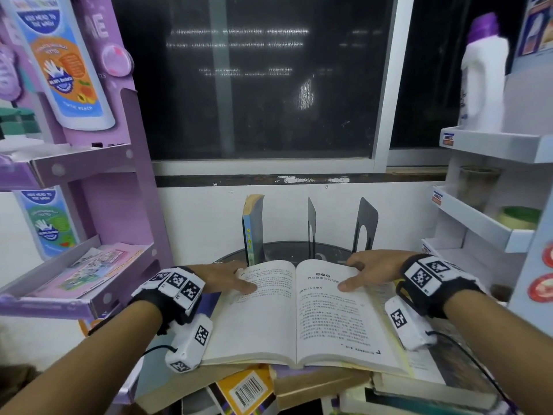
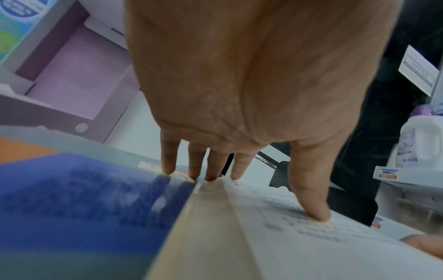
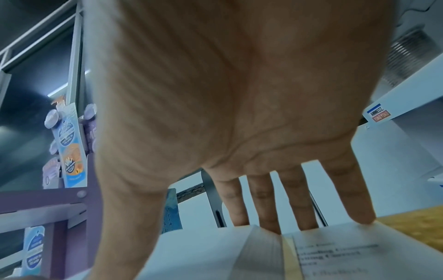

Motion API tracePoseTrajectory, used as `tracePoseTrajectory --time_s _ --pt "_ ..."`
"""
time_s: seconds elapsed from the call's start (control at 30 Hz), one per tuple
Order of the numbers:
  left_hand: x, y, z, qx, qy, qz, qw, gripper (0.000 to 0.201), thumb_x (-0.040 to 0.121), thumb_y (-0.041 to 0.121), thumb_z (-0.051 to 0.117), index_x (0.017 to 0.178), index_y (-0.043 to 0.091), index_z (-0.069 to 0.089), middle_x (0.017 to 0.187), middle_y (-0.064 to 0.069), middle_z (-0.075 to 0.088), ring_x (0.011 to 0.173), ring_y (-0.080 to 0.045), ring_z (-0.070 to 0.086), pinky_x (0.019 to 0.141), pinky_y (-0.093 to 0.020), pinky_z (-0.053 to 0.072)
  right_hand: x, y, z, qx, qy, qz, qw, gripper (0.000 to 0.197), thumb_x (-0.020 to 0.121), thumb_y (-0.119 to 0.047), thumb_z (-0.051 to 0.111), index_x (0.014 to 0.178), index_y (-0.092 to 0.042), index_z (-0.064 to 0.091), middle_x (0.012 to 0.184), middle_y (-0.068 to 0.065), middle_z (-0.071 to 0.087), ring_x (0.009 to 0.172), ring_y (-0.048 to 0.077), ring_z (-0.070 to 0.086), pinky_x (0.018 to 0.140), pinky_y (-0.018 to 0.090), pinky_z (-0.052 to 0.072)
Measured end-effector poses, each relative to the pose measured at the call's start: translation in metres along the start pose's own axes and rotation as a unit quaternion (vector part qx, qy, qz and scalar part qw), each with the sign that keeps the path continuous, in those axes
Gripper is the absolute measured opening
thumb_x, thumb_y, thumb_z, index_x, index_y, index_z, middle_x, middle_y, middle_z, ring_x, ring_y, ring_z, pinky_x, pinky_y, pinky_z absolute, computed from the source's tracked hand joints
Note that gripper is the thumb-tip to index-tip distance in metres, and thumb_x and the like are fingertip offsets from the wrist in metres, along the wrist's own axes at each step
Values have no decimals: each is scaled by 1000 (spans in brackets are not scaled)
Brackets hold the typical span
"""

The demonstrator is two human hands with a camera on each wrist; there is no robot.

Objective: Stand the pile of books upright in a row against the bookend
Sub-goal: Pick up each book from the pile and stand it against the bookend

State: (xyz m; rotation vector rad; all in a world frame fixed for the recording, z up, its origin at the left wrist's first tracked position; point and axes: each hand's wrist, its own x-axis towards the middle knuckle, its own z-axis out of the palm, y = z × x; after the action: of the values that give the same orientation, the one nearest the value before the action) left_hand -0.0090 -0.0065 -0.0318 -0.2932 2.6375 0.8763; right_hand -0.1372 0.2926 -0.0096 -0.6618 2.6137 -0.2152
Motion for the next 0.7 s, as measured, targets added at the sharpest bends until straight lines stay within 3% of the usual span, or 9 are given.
tracePoseTrajectory --time_s 0.1,0.2,0.27,0.33,0.4,0.43,0.5,0.57,0.7 --pt "3 0 -3 -15 3 3 1000 74 89 33 66 148 17 25 140 3 39 121 -10 36 105 -22 26 0 0 0 -1 6 -3 1000 63 65 -70 71 111 -29 59 112 -14 60 105 8 56 101 34 43" --pt "3 0 -7 24 23 7 999 70 86 34 68 145 20 32 126 7 37 117 -10 36 102 -23 27 -1 -4 -1 5 12 -11 1000 61 66 -65 74 109 -26 57 108 -13 60 101 7 56 95 29 44" --pt "2 1 -9 77 26 2 997 67 84 40 70 141 23 39 126 5 38 119 -13 38 106 -27 28 -1 -7 -3 9 17 -22 1000 61 65 -60 78 109 -24 54 106 -11 61 97 7 56 87 26 46" --pt "2 -1 -11 100 38 -4 994 63 78 47 73 130 27 45 127 2 38 122 -17 42 110 -34 32 -1 -9 -5 13 22 -31 999 64 63 -54 82 108 -20 53 105 -6 64 96 13 61 85 31 51" --pt "4 -3 -13 98 66 4 993 57 72 48 79 114 31 45 121 3 40 117 -17 46 106 -36 39 -1 -12 -6 21 29 -37 999 68 59 -52 86 107 -19 50 105 -1 65 98 21 65 88 42 54" --pt "3 -3 -14 93 75 11 993 55 70 47 81 109 31 45 118 3 42 113 -17 49 101 -35 43 -3 -13 -7 21 36 -41 998 69 58 -51 87 106 -20 48 104 -2 65 97 20 65 87 41 54" --pt "1 -1 -16 41 74 31 996 51 70 35 84 104 27 46 114 2 52 105 -17 57 87 -32 52 -5 -16 -9 9 52 -46 998 69 59 -50 87 107 -21 46 101 -7 61 94 11 60 81 30 50" --pt "-3 0 -18 -40 61 48 996 50 71 21 84 104 23 47 110 -2 62 100 -17 63 79 -32 58 -7 -18 -10 5 69 -49 996 71 59 -49 86 109 -22 44 99 -10 59 91 7 56 75 26 47" --pt "-14 3 -23 -139 94 78 983 50 69 2 83 107 12 52 106 -10 66 98 -27 67 79 -46 59 -11 -18 -13 17 107 -61 992 70 55 -47 88 106 -24 45 97 -9 59 85 6 56 67 27 48"
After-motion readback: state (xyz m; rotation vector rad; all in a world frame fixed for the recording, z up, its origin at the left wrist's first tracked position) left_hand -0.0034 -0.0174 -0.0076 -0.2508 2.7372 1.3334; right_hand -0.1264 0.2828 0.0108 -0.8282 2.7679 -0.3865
